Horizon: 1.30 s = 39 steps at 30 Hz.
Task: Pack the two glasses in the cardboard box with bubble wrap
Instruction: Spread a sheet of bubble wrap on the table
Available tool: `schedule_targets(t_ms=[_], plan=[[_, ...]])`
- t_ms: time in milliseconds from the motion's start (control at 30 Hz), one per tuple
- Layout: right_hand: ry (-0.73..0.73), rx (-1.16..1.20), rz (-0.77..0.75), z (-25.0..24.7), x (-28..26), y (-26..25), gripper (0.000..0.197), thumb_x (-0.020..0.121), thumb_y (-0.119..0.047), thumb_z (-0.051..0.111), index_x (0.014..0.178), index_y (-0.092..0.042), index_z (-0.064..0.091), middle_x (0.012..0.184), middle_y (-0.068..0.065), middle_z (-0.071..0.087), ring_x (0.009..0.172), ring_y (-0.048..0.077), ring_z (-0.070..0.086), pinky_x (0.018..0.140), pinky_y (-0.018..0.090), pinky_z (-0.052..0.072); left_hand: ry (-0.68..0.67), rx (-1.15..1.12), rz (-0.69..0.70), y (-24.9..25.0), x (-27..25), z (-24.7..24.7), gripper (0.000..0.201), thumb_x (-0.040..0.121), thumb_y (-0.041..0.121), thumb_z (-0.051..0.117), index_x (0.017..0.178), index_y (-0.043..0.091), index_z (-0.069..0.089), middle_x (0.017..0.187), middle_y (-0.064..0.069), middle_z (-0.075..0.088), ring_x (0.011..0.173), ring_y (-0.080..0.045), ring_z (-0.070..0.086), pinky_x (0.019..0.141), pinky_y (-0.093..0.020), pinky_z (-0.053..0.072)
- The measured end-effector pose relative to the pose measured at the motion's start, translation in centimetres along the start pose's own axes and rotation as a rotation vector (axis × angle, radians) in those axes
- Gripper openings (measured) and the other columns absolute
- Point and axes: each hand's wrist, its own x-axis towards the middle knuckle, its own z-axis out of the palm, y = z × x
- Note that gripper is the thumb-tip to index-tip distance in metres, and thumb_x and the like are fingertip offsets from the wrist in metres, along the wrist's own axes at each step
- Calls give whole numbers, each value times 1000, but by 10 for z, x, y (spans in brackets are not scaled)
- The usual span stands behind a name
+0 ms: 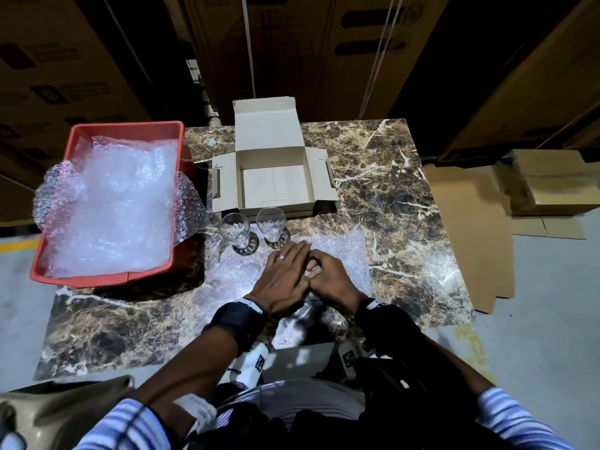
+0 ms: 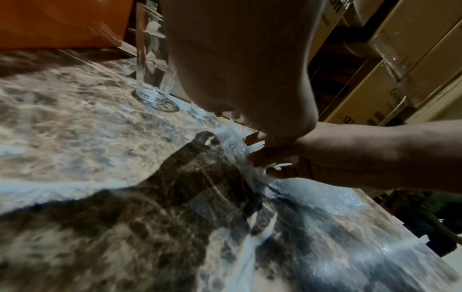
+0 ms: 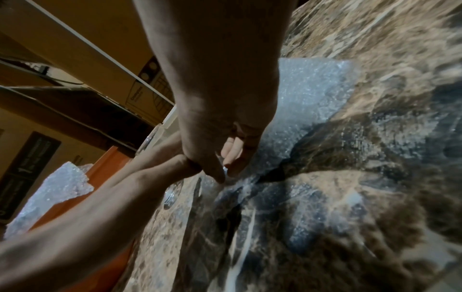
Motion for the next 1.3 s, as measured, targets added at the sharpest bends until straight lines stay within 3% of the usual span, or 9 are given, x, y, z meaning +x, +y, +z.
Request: schedule_targets(t_ms=[67,200,267,433,533,633,733,933,1300], plan=[[5,41,17,-3,0,3,35,76,2,72,107,-14,69,89,2,63,68,9,54,63,21,47,-69,22,-35,-3,1,4,81,94,50,23,164,13,9,171,-8,11,158,-25,4,126,-49,11],[8,179,40,-5,1,7,28,85,2,65,109,-12,68,85,5,64,59,12,59,58,27,52,-182,93,-61,-12,-2,7,89,91,60,19,165,14,1,173,-4,-6,158,-24,-4,126,-54,7],[67,49,-35,-4,3,11,23,87,-3,66,107,-13,69,85,2,63,60,9,57,62,26,49,-212,127,-55,-14,-3,7,93,90,65,22,165,16,-2,172,-1,-12,158,-25,-8,126,-54,3],[189,-578,-258,-1,-1,29,46,88,-34,64,131,-19,56,126,5,48,114,23,44,91,38,42,-303,220,-100,-14,1,9,94,92,68,26,162,21,-16,168,3,-27,157,-30,-16,124,-57,-5],[199,-705,-291,-4,-5,43,64,94,-44,52,152,-19,40,154,9,37,139,27,34,115,48,30,-371,256,-125,-13,4,5,93,100,67,31,159,22,-24,165,4,-34,156,-33,-20,123,-59,-10],[143,-814,-313,-10,-4,58,70,99,-50,41,161,-20,26,166,8,25,151,28,26,125,50,13,-415,273,-151,-11,6,0,95,101,69,33,158,24,-28,163,6,-37,155,-34,-21,122,-59,-12],[116,-851,-309,-17,-3,66,74,101,-59,34,164,-26,13,172,5,7,158,23,8,127,47,-1,-443,287,-168,-10,8,-2,97,100,71,35,158,25,-29,162,7,-39,155,-34,-21,122,-60,-12],[86,-920,-223,-43,1,73,88,95,-82,15,163,-30,-7,171,6,-12,157,20,-12,127,49,-1,-457,286,-180,-18,10,1,108,92,79,40,156,28,-31,160,11,-40,156,-33,-18,121,-60,-11],[85,-898,-138,-78,3,80,86,99,-77,15,163,-25,-12,168,5,-22,155,26,-20,124,53,-13,-355,195,-131,-6,6,-4,122,84,78,55,161,20,-20,167,0,-29,156,-32,-20,123,-59,-9]])
